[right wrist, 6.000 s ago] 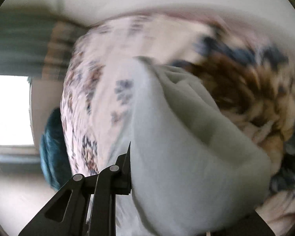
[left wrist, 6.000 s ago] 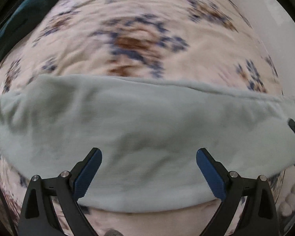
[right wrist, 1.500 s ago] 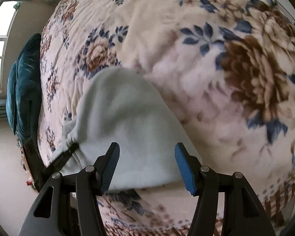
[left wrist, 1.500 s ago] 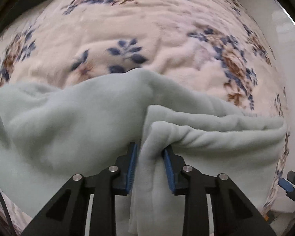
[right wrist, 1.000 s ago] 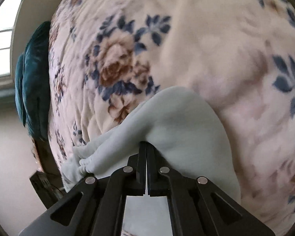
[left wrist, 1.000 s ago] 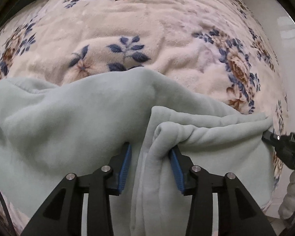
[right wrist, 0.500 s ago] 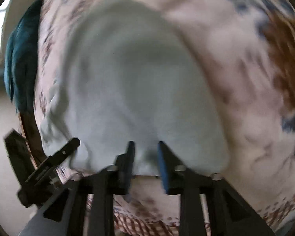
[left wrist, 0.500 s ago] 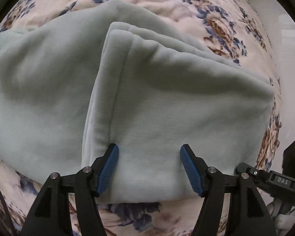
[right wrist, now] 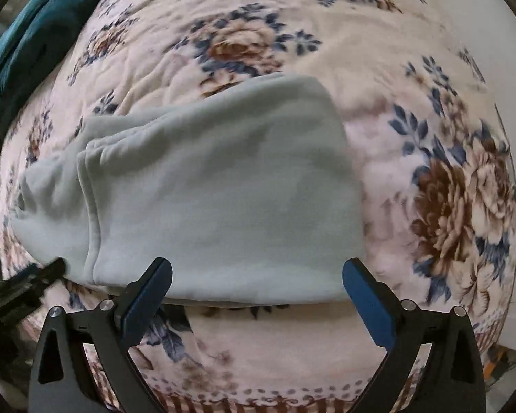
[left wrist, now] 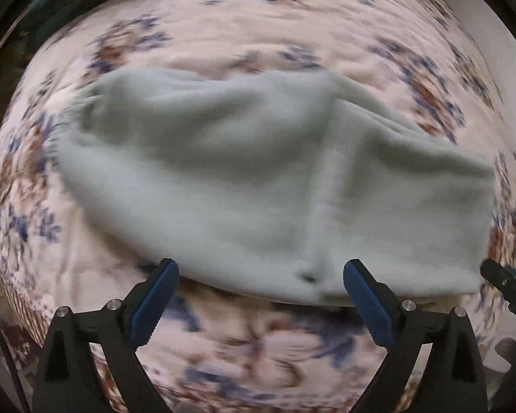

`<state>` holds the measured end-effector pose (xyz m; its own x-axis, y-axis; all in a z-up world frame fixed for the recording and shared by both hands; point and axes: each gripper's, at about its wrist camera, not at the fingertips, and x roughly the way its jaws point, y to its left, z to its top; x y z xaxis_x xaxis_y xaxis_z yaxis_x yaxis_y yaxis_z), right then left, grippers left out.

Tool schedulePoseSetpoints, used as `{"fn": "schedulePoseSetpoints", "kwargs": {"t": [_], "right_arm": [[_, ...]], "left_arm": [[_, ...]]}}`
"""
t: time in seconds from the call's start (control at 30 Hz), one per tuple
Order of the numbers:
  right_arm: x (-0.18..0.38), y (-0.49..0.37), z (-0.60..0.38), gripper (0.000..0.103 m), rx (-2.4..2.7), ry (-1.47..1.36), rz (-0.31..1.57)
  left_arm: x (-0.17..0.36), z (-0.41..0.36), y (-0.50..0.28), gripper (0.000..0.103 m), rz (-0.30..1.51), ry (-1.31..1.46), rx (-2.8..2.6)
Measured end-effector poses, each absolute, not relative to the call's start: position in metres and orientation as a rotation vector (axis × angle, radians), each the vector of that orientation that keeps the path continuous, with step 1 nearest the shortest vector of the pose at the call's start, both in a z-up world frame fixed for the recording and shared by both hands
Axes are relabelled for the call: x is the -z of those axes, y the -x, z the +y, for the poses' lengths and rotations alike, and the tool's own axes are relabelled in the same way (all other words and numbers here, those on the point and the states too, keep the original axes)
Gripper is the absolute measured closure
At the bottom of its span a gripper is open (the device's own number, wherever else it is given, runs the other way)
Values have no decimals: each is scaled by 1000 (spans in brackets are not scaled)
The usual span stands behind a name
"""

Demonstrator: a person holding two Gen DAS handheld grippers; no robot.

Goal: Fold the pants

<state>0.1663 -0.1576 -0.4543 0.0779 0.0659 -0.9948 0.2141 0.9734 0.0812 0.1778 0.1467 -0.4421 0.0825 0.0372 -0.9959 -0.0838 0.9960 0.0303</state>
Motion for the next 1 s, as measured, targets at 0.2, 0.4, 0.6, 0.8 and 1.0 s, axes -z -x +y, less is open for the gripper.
{"fn": "schedulePoseSetpoints", "kwargs": {"t": [0.2,0.4,0.6,0.8,1.0], "right_arm": [[474,-167,-116,2,168,-216,1525],[484,-170,-89,2,249,-187,1526],[502,-176,-78,2,330,-234,1550],[517,-176,-65,2,345,-281,1579],[525,-176,-53,2,332,-316,1603]], "left_arm": [[452,257,-183,3,1479,184,-194],[475,351,-180,3,1468,466,-248],[505,399,-169,3,1430,806,-261],[541,412,-163,6,1280,1255,-101],[554,393,-127,6,1061,1584,60]]}}
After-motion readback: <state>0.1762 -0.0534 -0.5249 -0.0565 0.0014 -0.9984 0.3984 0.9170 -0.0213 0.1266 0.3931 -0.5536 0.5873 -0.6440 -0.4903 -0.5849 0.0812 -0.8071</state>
